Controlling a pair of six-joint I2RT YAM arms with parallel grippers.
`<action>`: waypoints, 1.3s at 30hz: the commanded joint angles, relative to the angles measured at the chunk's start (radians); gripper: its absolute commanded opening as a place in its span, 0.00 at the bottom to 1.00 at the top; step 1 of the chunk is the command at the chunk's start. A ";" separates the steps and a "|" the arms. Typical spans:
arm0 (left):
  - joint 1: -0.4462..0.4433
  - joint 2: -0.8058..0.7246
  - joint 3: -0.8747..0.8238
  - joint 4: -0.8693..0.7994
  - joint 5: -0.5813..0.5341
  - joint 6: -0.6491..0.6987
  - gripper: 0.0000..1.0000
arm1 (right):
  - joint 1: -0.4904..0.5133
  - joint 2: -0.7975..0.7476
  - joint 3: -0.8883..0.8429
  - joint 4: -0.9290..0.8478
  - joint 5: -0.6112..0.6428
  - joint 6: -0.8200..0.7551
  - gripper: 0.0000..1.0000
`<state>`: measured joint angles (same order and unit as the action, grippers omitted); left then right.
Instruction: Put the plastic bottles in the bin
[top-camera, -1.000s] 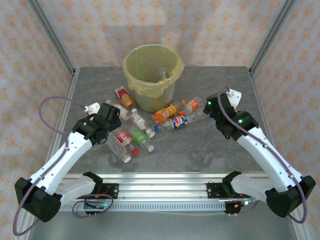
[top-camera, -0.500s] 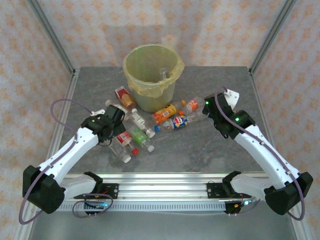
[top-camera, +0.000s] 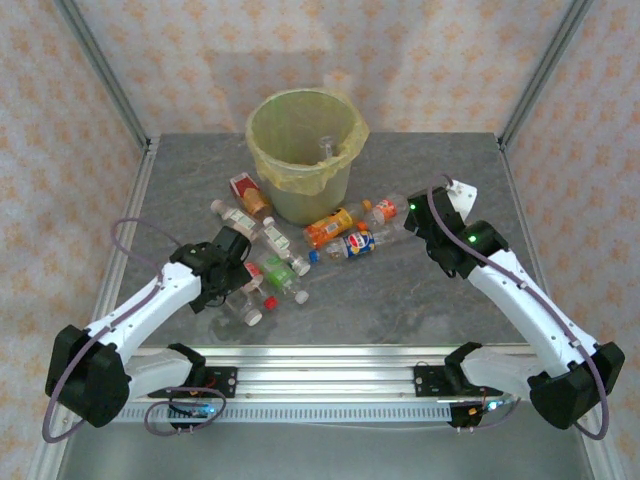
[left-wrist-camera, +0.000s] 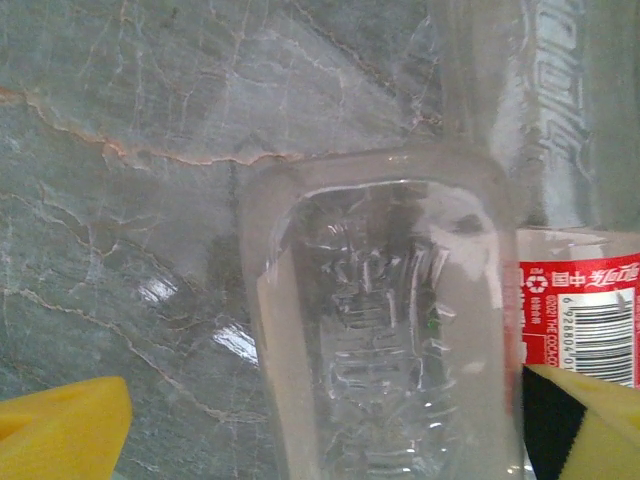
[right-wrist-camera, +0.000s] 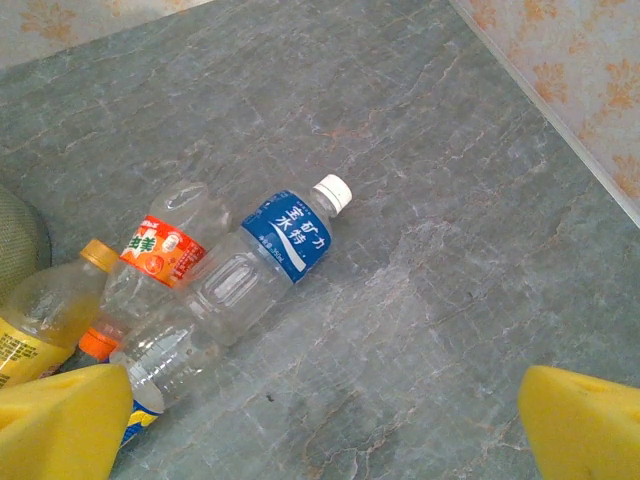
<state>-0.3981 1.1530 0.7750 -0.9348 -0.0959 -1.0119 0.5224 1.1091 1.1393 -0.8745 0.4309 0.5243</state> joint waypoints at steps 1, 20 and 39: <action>0.009 -0.002 -0.014 0.017 0.007 -0.030 0.94 | -0.006 0.001 -0.012 0.001 0.028 0.014 0.99; 0.010 0.085 -0.055 0.110 -0.003 -0.056 0.76 | -0.008 0.016 -0.019 0.002 0.026 0.023 0.99; 0.010 0.103 0.005 0.102 -0.044 -0.060 0.50 | -0.008 0.012 -0.033 0.004 0.030 0.031 0.99</action>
<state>-0.3981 1.2625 0.7345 -0.7963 -0.0860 -1.0508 0.5201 1.1225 1.1179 -0.8722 0.4305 0.5400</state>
